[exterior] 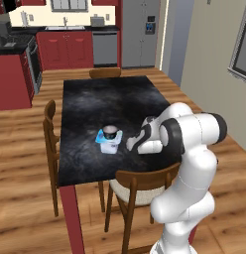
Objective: Stack the yogurt containers by placing the smaller containers on top of the larger containers.
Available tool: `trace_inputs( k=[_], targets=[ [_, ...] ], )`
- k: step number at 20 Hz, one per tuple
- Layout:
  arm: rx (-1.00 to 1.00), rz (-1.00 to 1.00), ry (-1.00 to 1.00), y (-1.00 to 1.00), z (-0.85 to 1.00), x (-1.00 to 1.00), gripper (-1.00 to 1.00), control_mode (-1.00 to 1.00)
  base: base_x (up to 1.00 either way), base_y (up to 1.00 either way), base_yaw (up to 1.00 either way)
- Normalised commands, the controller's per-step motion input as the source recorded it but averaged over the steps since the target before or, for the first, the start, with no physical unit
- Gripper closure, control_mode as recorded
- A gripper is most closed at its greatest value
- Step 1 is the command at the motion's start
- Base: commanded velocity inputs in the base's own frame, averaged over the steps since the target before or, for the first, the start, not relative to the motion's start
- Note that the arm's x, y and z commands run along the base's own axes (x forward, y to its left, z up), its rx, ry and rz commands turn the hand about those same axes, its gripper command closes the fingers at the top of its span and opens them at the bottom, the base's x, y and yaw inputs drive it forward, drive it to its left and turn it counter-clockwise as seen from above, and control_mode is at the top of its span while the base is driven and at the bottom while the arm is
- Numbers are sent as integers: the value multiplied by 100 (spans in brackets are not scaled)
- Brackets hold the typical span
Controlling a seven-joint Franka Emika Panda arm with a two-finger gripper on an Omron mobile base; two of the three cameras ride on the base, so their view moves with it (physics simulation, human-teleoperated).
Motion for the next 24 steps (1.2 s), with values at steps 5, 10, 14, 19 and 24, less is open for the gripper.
trace_inputs(
  k=[5,10,14,19,24],
  targets=[
    [-3,0,0,4,0,2,-100,-100,0,0,0],
    [-3,0,0,14,0,4,100,-100,0,0,0],
    [0,0,0,3,-2,2,100,-100,0,0,0],
    [0,0,-5,0,-2,0,100,-100,0,0,0],
    [0,0,-7,-7,6,-2,100,-100,0,0,0]
  ],
)
